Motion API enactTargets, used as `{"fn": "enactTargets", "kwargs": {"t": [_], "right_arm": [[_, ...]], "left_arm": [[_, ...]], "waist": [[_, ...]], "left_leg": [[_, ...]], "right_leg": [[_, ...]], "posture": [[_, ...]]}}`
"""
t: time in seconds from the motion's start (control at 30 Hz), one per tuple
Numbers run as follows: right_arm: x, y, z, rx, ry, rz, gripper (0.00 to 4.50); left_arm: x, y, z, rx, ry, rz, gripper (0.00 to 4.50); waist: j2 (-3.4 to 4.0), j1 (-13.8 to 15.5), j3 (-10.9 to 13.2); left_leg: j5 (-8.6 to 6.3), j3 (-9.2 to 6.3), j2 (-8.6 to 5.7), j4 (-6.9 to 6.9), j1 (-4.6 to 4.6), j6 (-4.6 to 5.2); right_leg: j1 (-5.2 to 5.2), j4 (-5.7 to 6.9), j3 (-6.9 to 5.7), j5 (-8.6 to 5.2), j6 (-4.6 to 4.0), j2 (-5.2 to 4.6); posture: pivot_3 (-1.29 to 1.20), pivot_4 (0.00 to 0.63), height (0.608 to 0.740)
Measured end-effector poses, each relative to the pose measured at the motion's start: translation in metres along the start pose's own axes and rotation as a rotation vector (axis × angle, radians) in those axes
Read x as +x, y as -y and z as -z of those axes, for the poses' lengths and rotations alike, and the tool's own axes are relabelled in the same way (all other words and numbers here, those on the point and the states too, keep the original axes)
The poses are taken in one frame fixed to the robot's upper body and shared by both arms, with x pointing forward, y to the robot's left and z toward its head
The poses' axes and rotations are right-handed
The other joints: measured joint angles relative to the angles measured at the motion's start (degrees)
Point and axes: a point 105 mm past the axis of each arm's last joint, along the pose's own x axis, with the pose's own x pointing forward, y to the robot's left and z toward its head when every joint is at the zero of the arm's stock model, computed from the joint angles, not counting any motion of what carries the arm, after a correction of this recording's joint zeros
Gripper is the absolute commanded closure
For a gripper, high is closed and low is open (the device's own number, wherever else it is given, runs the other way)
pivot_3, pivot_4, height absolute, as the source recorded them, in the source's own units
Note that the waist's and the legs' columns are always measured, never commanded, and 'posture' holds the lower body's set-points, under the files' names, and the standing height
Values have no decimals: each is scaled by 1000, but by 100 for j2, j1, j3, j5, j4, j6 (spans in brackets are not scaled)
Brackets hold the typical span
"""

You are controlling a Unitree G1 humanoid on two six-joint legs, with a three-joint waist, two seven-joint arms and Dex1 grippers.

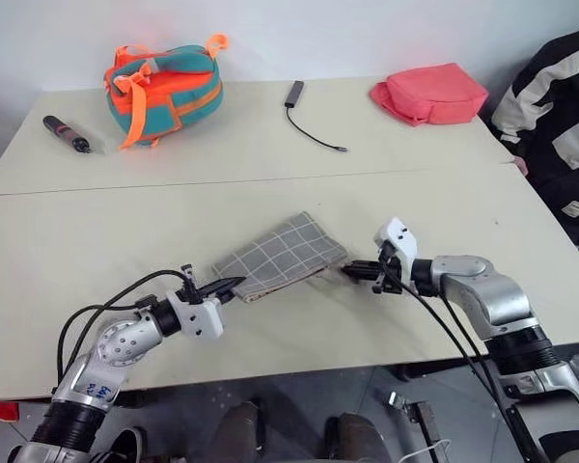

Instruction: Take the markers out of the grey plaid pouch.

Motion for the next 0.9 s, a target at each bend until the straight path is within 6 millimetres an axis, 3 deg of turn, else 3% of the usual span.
{"fn": "enactTargets", "kwargs": {"t": [0.3,0.47,0.5,0.63,0.77,0.9], "right_arm": [[-7,10,2,-29,-2,25,4483],[-13,12,-3,-8,16,28,2961],[-14,12,-5,-17,21,25,2961],[-24,20,-31,-86,80,50,2961],[-47,32,-80,-216,208,114,2961],[-45,6,-113,-261,344,19,3857]], "left_arm": [[-4,-8,-1,-37,4,-14,4500],[0,-13,-8,-97,24,-18,4500],[0,-14,-9,-99,26,-16,4500],[3,-16,-9,-138,29,-19,4500],[0,-27,-10,-234,46,-48,4500],[1,-40,-13,-310,76,-86,4500]], "waist": [[0,-16,0],[0,-21,0],[0,-26,0],[0,-28,0],[0,-30,1],[0,-30,1]], "left_leg": [[0,2,1,0,0,0],[0,2,1,0,-1,0],[0,3,1,0,-1,0],[0,3,1,-1,-1,0],[0,3,3,-1,-2,0],[0,1,5,-1,-1,0]], "right_leg": [[1,-8,0,1,1,0],[2,-7,0,1,1,1],[2,-7,1,1,1,1],[0,-7,1,1,1,1],[1,-9,1,1,1,2],[5,-4,0,1,1,5]], "posture": [[0,150,740],[0,150,740],[0,150,740],[0,150,740],[0,150,740],[0,150,740]]}}
